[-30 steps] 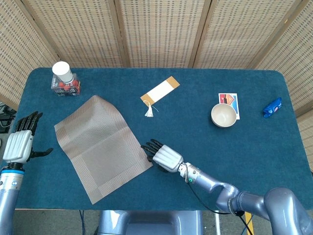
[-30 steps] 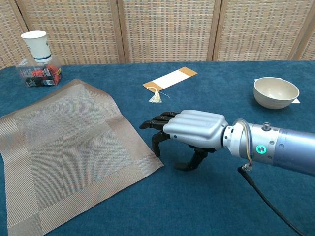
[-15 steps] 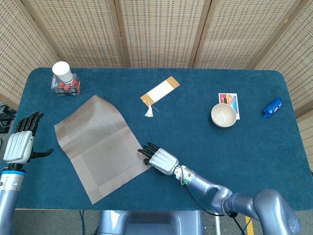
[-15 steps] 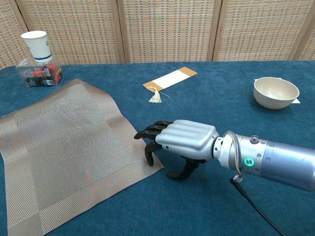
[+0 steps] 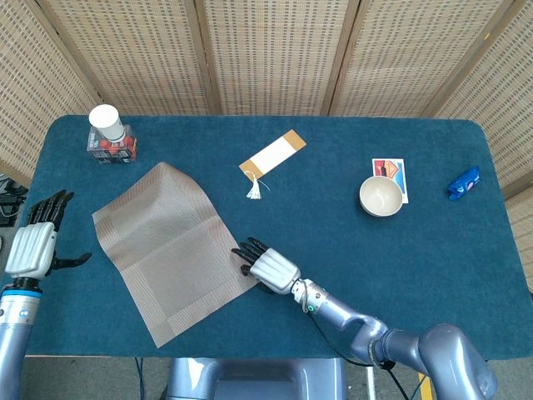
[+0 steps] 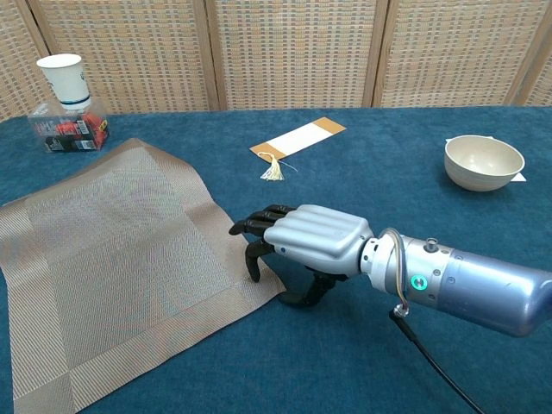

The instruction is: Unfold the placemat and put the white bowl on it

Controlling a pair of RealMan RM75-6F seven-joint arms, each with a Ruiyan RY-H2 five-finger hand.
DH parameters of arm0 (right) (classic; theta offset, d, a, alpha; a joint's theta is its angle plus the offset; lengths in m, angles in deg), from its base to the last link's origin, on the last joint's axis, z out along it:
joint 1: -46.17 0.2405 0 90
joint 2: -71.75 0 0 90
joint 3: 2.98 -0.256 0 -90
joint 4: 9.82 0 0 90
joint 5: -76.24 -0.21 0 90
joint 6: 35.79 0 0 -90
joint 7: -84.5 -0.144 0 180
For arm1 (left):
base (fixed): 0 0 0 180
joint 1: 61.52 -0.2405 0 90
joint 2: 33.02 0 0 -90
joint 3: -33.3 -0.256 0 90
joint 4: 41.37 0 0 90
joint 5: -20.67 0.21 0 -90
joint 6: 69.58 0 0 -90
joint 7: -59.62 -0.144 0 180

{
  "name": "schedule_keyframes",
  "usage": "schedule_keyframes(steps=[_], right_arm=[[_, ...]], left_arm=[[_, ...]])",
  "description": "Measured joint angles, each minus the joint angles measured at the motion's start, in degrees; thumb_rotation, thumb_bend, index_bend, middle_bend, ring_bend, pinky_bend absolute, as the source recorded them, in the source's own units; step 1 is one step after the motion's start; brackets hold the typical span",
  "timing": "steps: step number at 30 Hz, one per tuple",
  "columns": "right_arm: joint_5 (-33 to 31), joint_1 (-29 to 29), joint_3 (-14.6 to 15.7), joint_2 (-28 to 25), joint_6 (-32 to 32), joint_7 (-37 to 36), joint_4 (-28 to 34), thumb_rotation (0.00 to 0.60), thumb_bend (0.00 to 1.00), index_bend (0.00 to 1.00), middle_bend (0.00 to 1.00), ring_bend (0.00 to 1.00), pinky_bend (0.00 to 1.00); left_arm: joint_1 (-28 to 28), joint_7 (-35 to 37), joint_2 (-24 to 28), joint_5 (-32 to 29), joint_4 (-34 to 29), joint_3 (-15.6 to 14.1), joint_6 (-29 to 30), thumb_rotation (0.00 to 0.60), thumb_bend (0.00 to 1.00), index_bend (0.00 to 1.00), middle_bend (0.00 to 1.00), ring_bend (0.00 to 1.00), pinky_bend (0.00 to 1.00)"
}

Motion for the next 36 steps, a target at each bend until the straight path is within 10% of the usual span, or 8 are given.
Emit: schedule_keyframes(steps=[9, 20, 36], right_arm=[[-1.0, 0.2, -0.4, 1.4, 0.8, -0.7, -1.7, 0.6, 0.78, 0.46, 0.16, 0.0, 0.0], [-0.8, 0.1, 0.5, 1.4, 2.6, -2.0, -2.1, 0.6, 0.81, 0.66, 0.21, 0.0, 0.0], [1.7, -2.1, 4.2, -3.0, 7.0, -2.1, -1.6, 0.6, 0.81, 0.67, 0.23, 0.0, 0.0]], left_arm=[[0.0, 0.3, 0.0, 0.2, 0.0, 0.1, -0.2, 0.6, 0.0, 0.0, 0.0, 0.0, 0.0], [0.0, 0.4, 0.0, 0.3, 0.1, 0.1, -0.5, 0.6, 0.0, 0.0, 0.0, 0.0, 0.0], [-0.2, 0.0, -0.1, 0.6, -0.1, -0.1, -0.4, 0.6, 0.0, 0.0, 0.0, 0.0, 0.0]])
